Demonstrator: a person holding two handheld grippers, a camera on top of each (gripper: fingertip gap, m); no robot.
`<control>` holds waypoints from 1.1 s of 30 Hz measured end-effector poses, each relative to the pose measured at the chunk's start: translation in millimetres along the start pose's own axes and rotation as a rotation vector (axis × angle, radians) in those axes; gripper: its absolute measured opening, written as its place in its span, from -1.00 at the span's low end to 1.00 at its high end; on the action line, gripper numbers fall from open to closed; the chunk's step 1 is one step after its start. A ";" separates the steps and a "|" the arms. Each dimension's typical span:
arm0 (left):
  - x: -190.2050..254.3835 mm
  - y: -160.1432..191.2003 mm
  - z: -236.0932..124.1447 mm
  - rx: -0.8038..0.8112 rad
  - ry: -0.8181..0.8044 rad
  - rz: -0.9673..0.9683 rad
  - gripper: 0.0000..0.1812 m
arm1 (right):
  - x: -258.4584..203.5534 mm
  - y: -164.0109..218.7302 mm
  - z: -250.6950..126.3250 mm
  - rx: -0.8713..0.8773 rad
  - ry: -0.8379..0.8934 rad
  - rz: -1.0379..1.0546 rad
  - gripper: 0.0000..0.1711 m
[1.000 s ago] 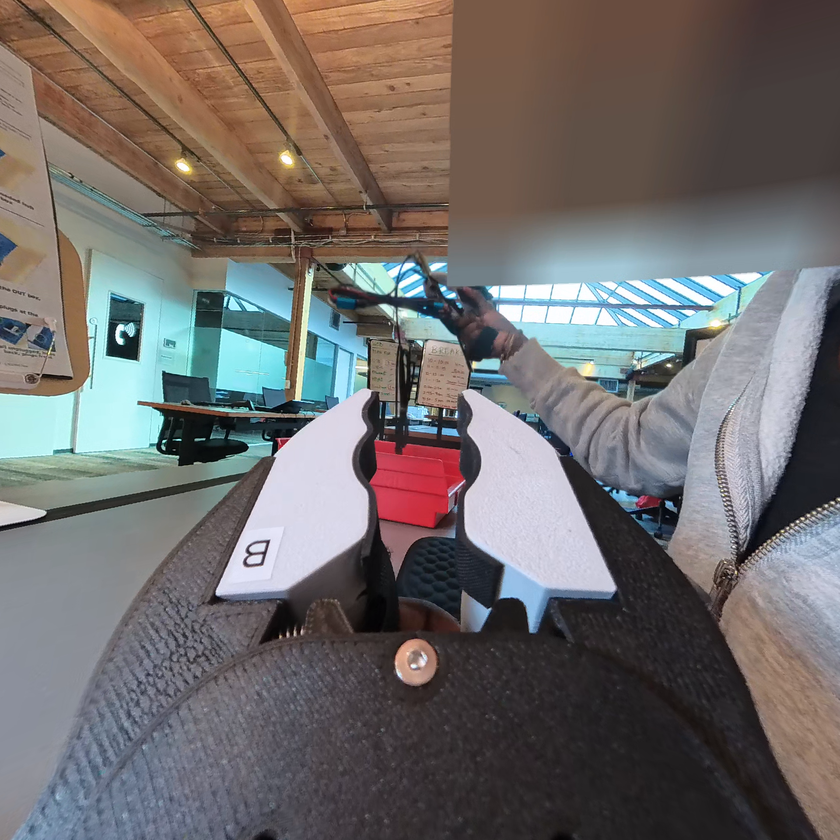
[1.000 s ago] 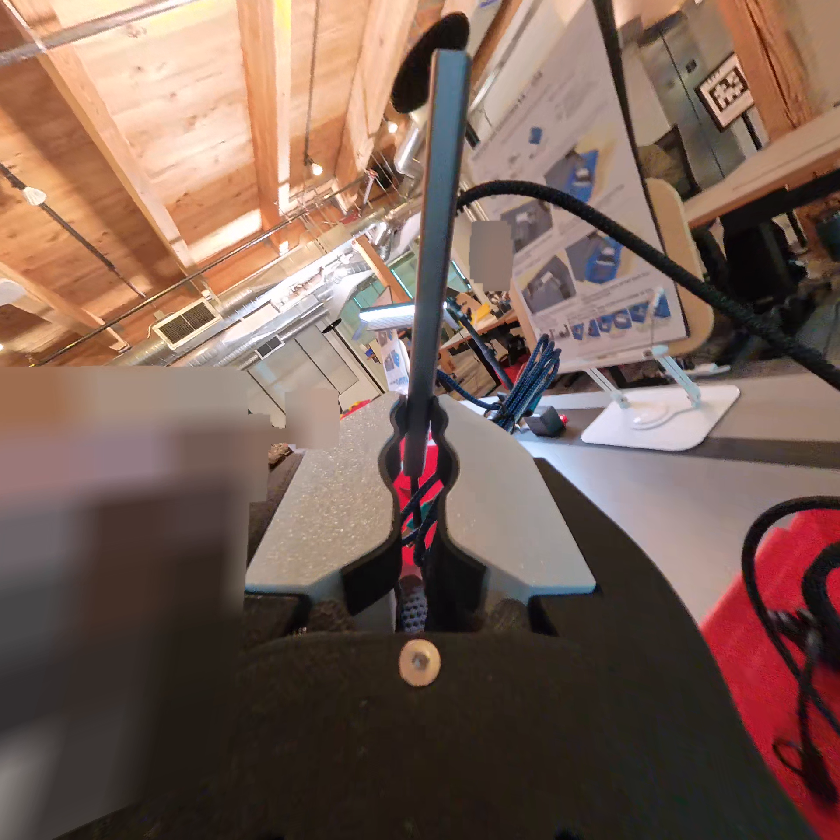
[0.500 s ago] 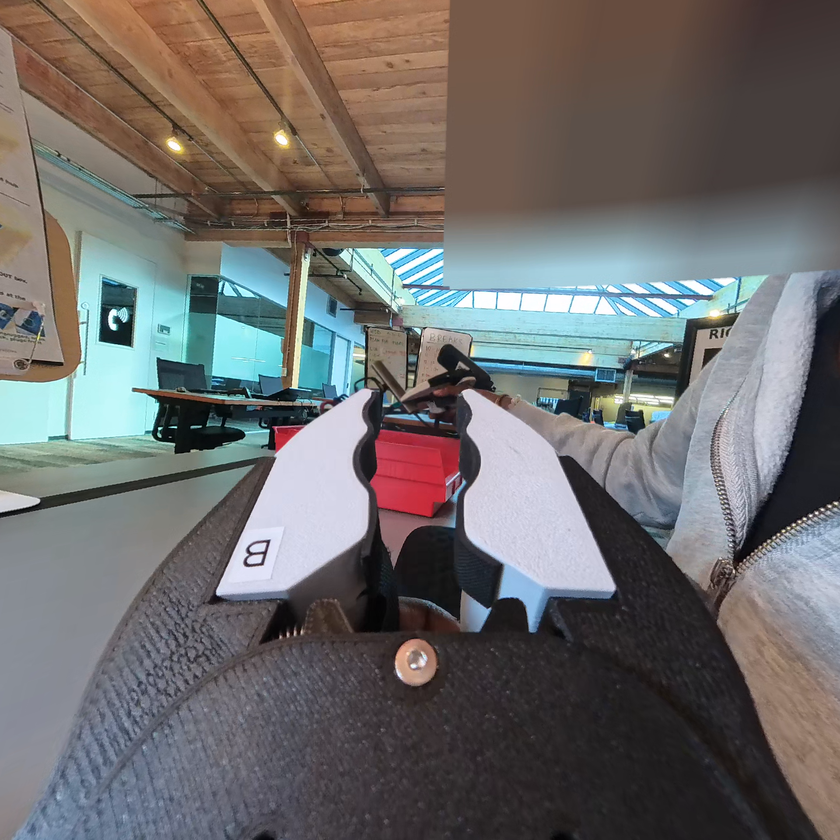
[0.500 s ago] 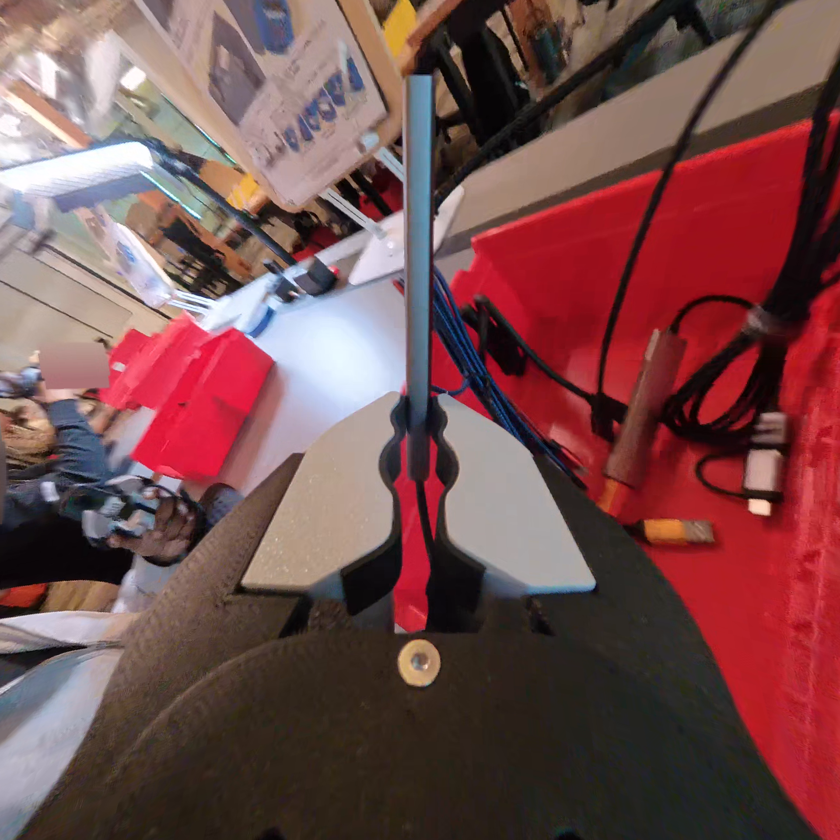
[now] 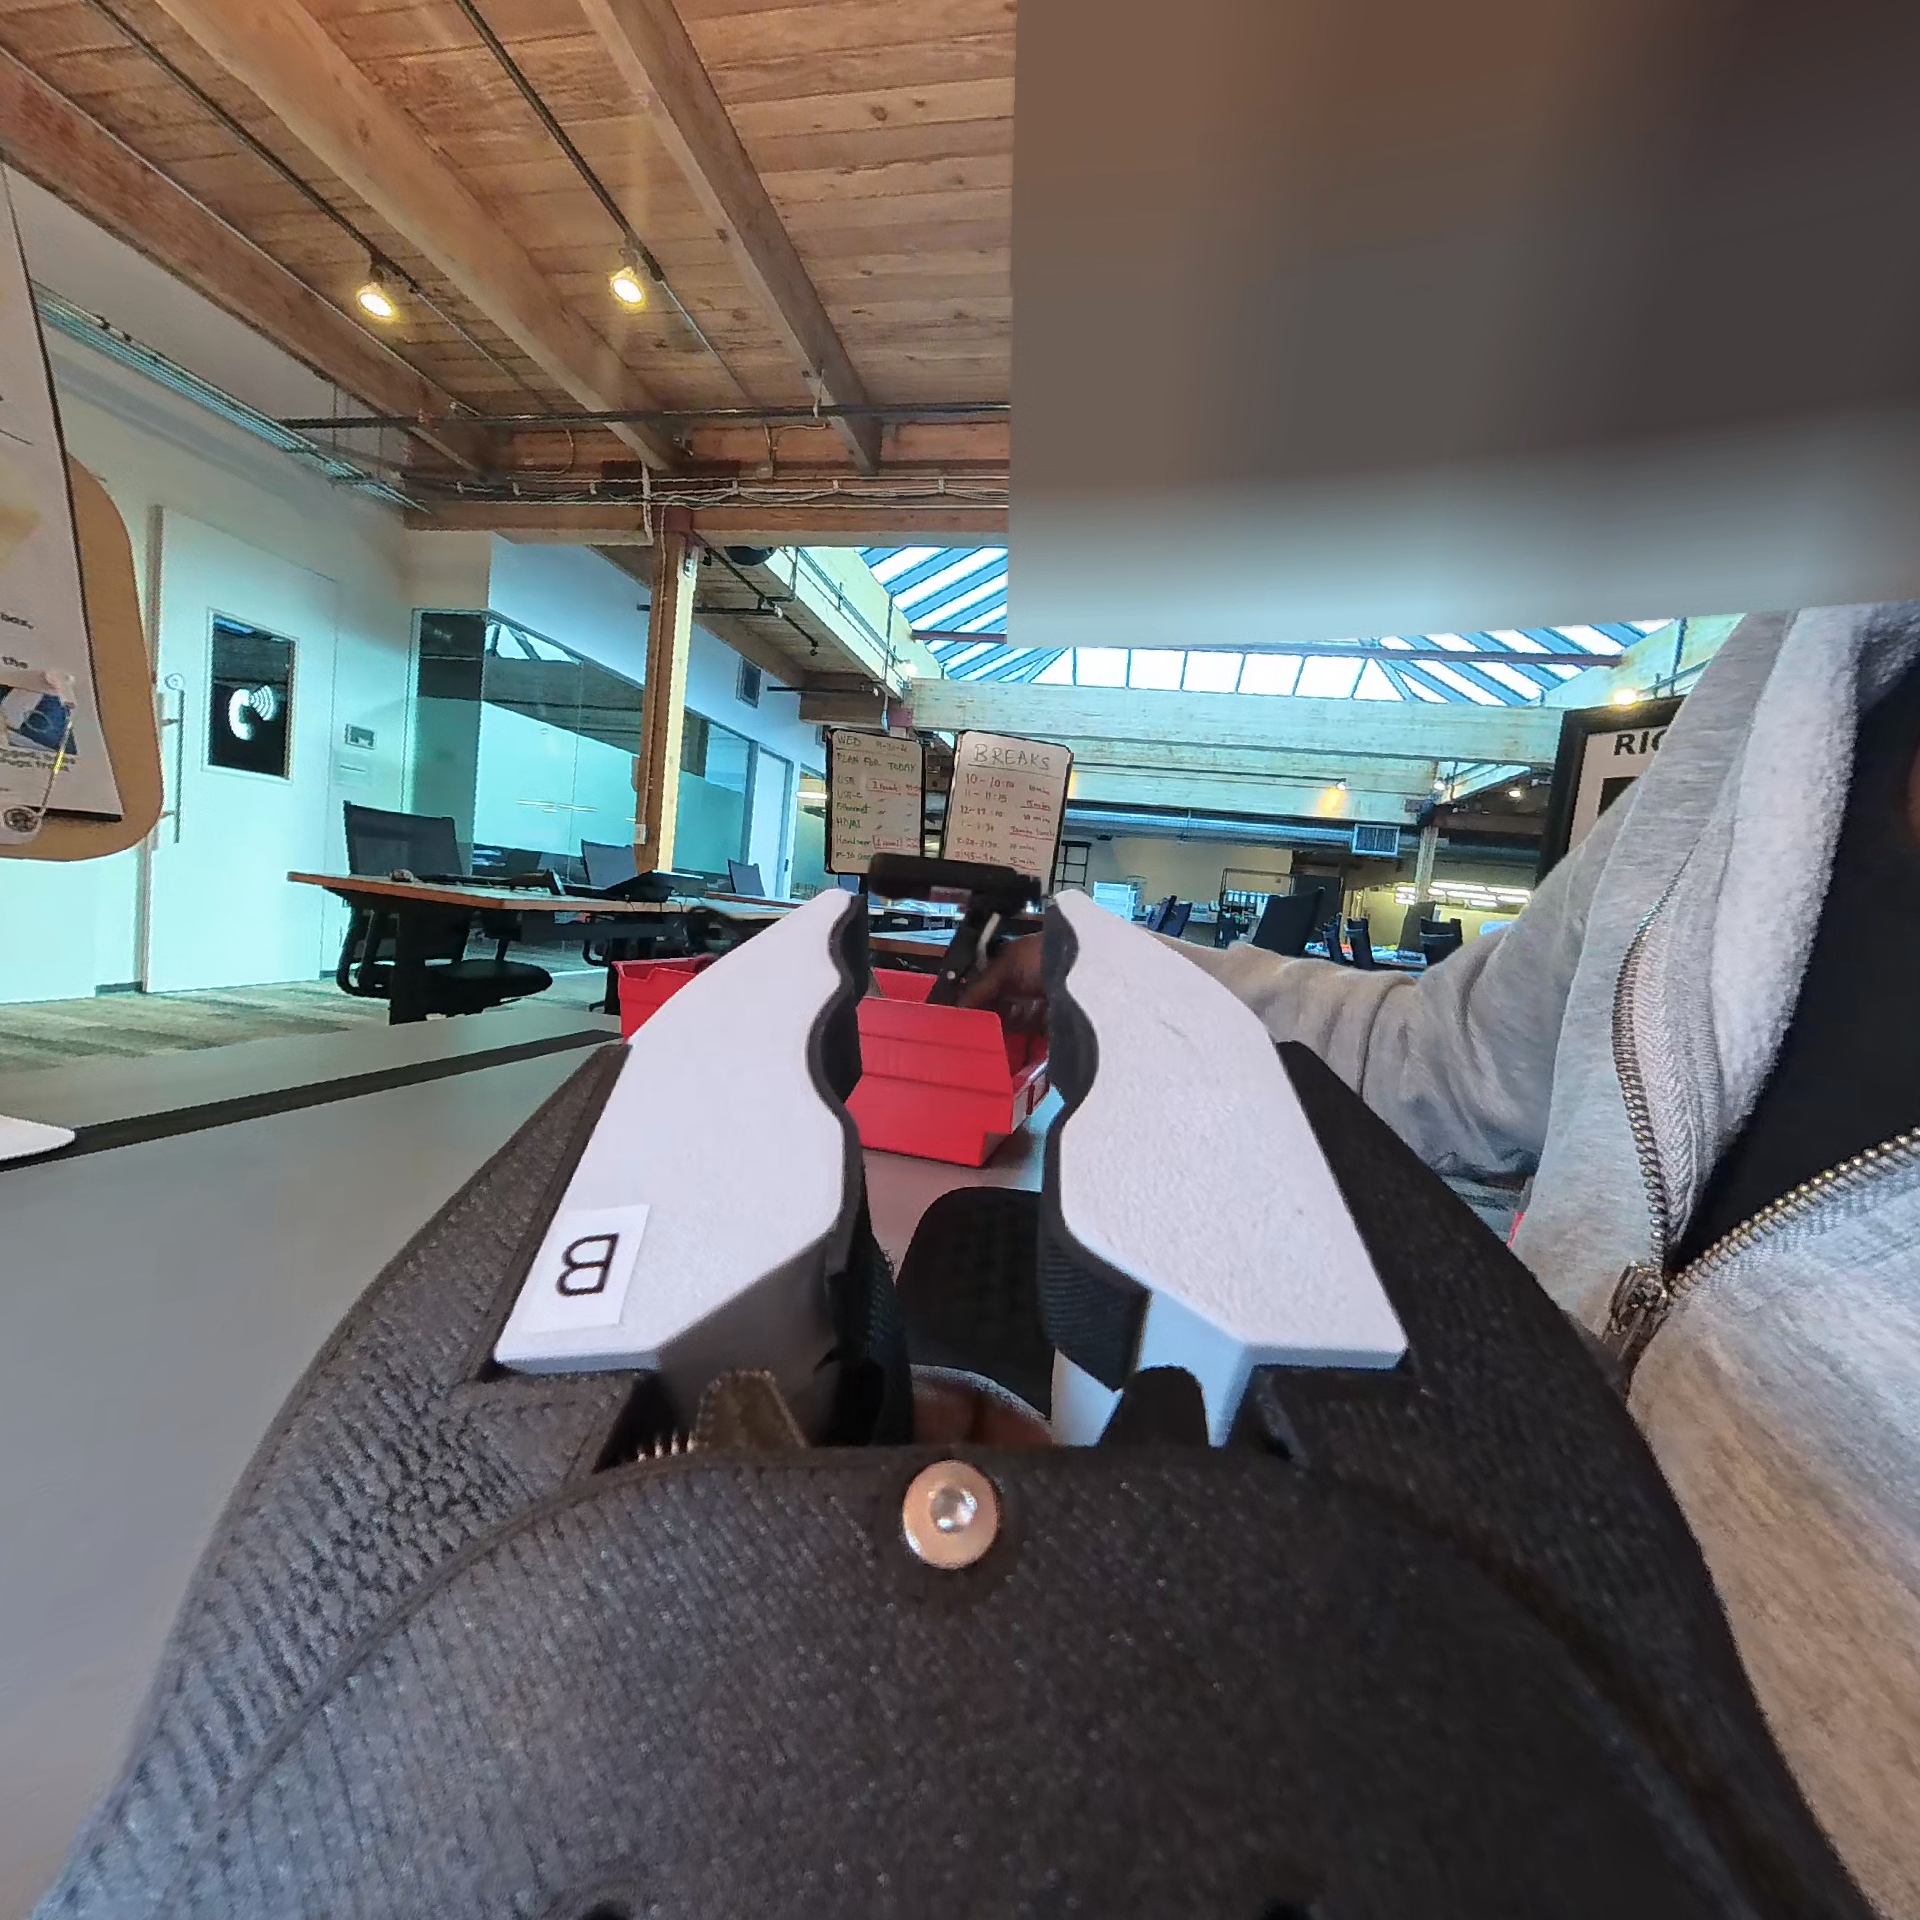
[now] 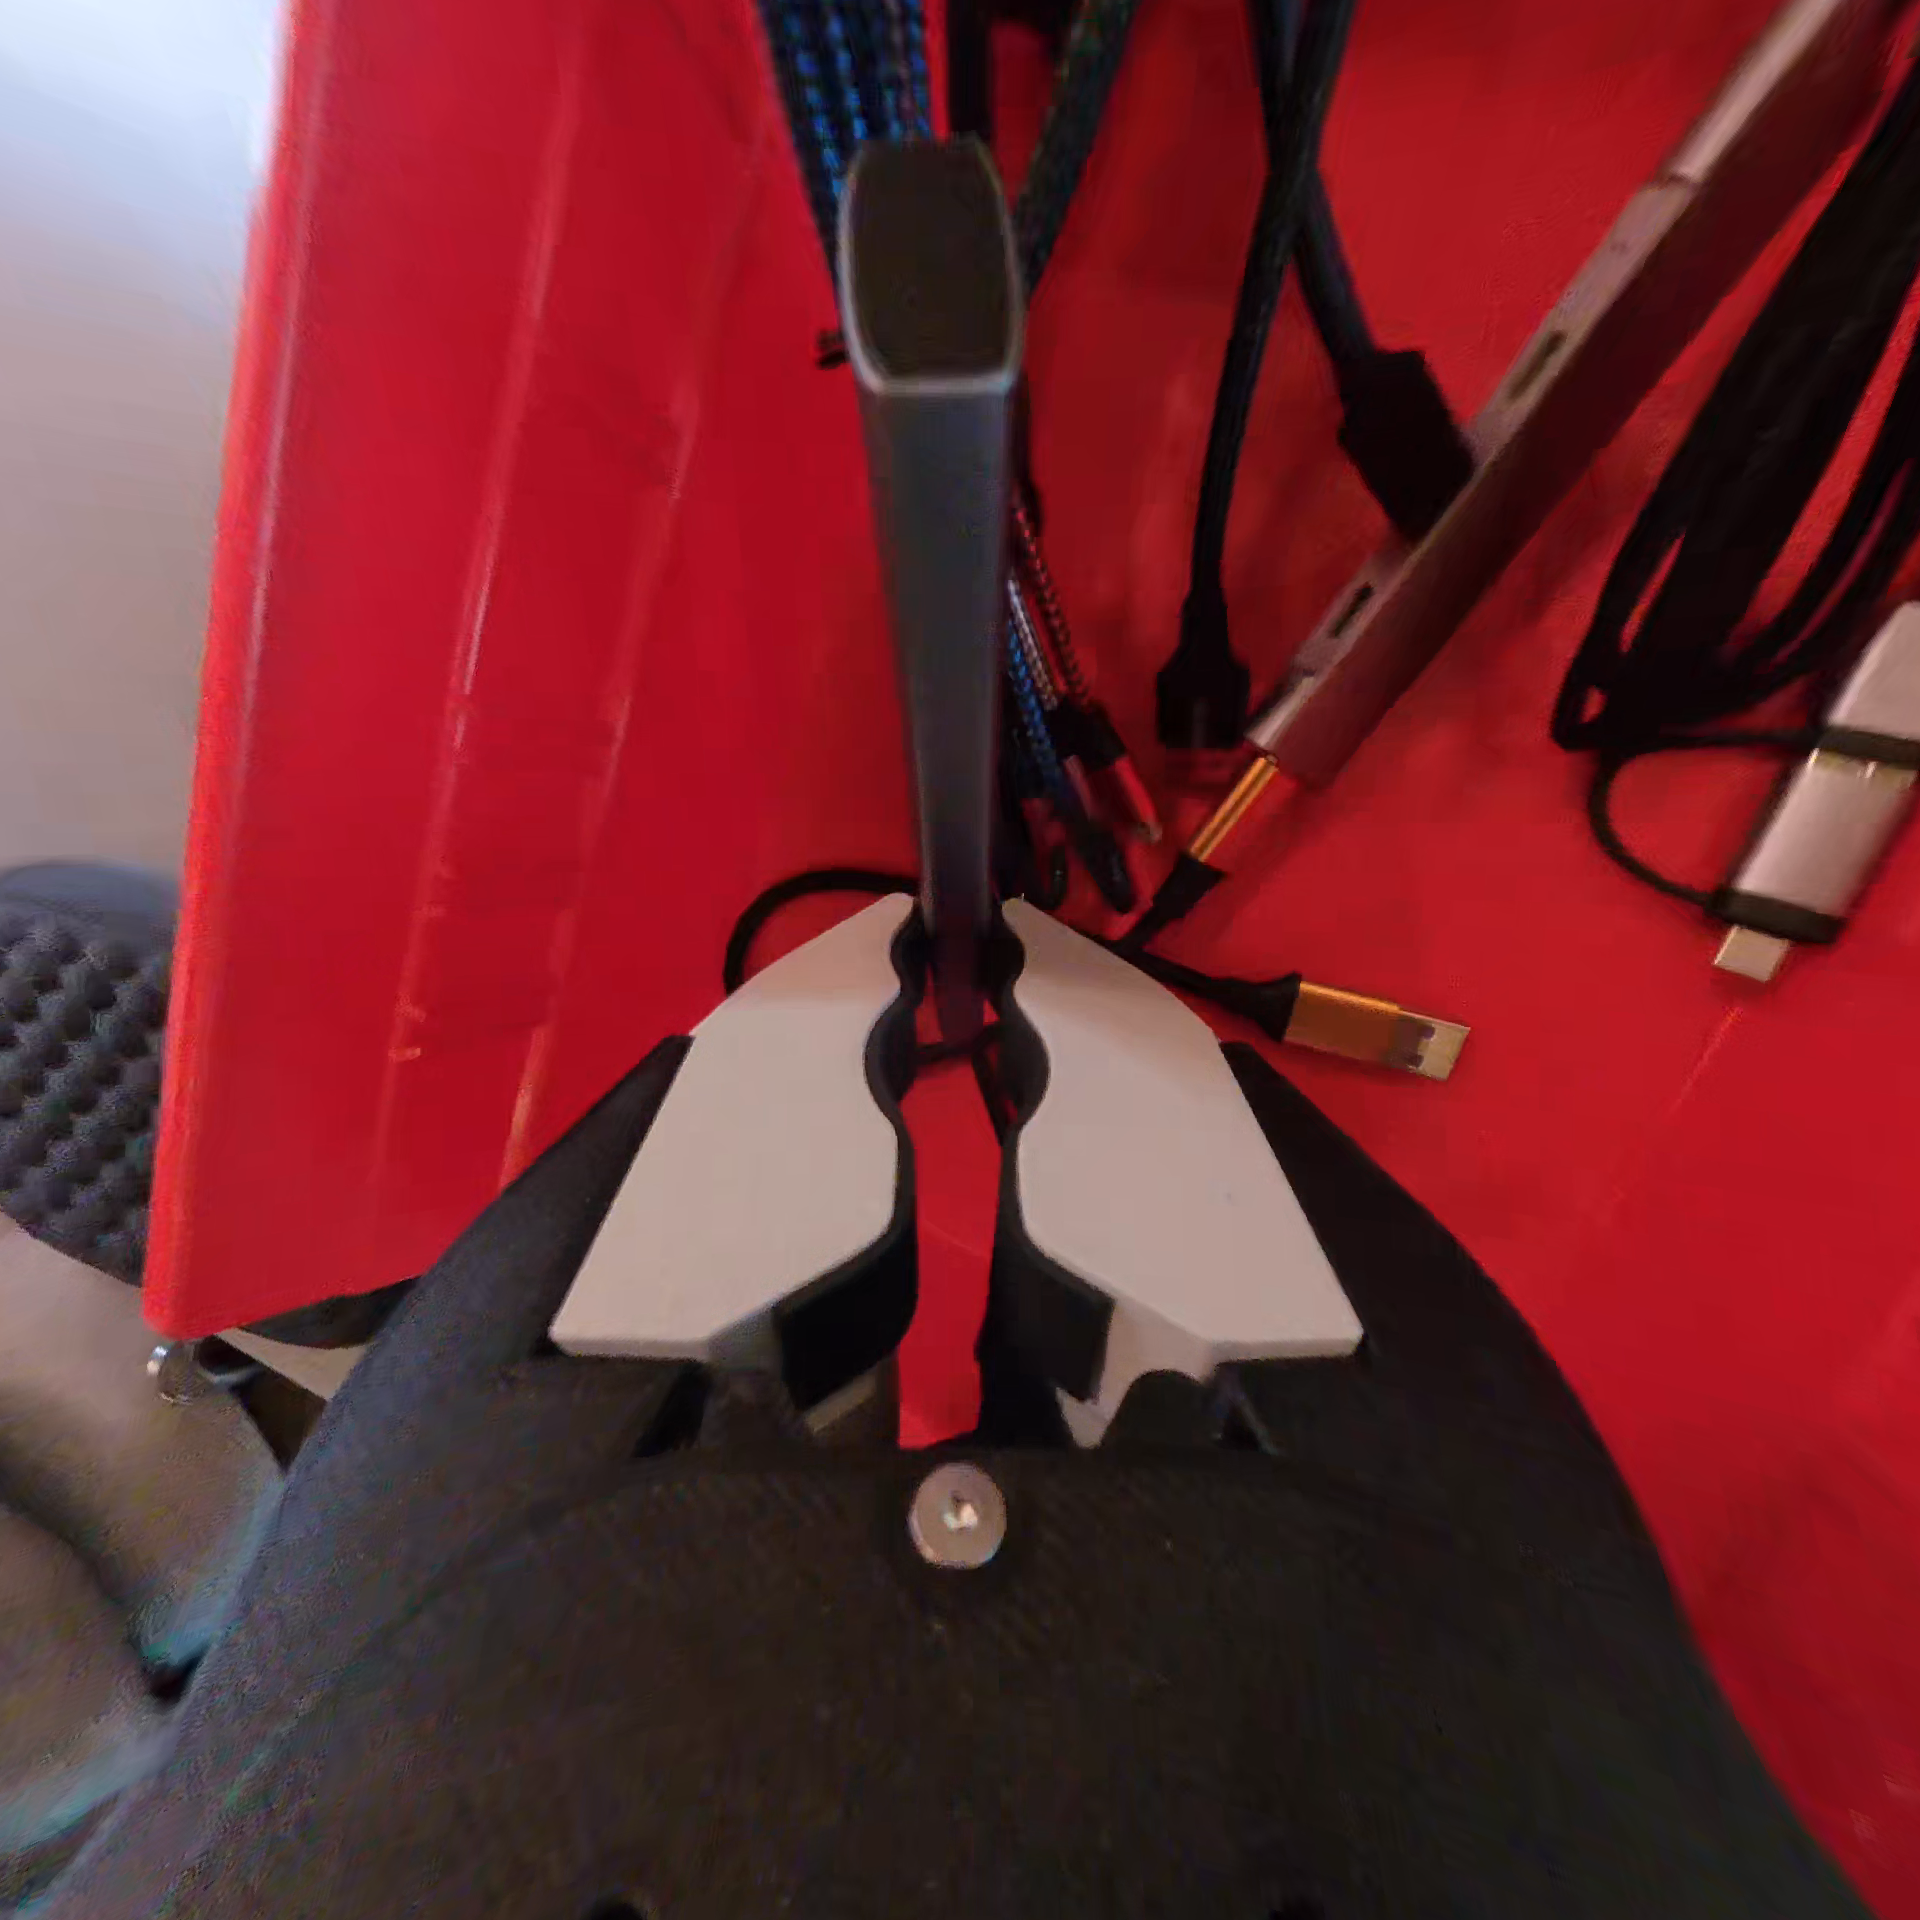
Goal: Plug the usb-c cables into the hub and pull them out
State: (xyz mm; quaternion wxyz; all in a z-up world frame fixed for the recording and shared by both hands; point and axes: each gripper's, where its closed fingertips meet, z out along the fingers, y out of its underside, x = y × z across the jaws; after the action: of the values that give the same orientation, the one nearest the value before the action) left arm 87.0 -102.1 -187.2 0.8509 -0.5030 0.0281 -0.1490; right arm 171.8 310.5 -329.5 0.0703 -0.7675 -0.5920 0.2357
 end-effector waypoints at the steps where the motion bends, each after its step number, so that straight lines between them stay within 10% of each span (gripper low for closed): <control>1: 0.3 0.0 0.0 0.001 0.002 0.000 -0.64 | -1.9 0.5 -0.4 -0.030 0.017 -0.033 -0.87; 7: 1.9 -0.1 0.3 0.003 0.010 0.002 -0.64 | -4.9 -21.7 -25.5 -0.012 0.189 -0.124 -0.45; 16: 2.8 0.4 0.9 0.005 0.013 0.000 -0.62 | -77.0 -69.6 -116.7 0.595 0.171 -0.138 0.02; 24: -6.9 -3.1 -0.3 0.036 -0.063 0.027 -0.48 | -91.7 22.2 -51.1 0.547 0.327 -0.098 -0.13; 28: -13.9 -11.0 -4.3 0.073 -0.121 0.036 -0.28 | -84.2 6.8 -20.1 0.535 0.342 -0.071 -0.84; 33: -15.7 -17.1 -8.4 0.117 -0.134 0.045 -0.27 | -96.9 -14.8 -4.5 0.383 0.623 -0.290 -0.89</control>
State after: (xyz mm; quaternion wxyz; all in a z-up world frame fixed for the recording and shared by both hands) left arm 66.5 -112.5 -178.1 0.8819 -0.4605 -0.0261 -0.0973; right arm 142.7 224.3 -292.8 0.4211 -0.6837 -0.5898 0.0853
